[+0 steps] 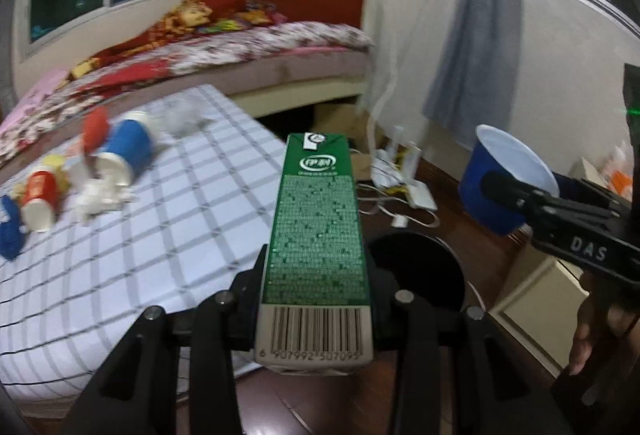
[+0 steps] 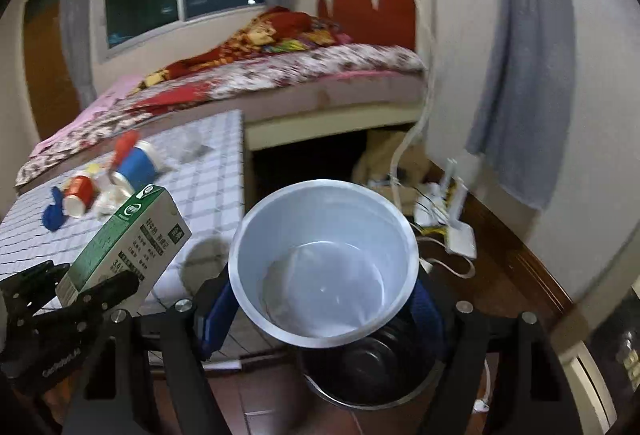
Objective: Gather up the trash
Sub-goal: 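Carry both items over the black bin and release them inside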
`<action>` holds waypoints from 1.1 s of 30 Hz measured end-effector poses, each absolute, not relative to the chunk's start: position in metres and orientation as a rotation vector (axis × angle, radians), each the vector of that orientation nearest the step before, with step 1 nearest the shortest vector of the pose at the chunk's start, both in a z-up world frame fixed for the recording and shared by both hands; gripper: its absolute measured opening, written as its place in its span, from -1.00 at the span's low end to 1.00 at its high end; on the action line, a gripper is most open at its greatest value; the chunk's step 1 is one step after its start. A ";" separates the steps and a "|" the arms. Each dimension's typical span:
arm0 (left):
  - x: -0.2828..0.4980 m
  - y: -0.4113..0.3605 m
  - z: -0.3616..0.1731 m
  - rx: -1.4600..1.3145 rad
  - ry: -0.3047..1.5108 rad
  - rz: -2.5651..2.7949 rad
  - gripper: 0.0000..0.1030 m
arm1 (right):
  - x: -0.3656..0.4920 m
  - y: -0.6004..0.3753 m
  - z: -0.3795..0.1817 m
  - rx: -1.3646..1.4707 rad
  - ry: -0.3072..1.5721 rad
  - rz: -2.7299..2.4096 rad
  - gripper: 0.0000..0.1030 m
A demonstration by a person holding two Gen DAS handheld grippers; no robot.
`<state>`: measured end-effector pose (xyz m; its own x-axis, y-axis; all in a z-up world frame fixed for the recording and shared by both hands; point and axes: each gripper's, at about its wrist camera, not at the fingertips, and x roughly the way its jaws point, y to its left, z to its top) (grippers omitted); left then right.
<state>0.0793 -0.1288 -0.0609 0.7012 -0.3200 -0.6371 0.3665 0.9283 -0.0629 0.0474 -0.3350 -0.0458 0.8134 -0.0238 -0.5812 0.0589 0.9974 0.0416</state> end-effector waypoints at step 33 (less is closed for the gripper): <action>0.131 -0.261 -0.172 0.138 0.981 -0.542 0.79 | 0.121 -0.479 -0.185 0.505 0.967 -0.063 0.98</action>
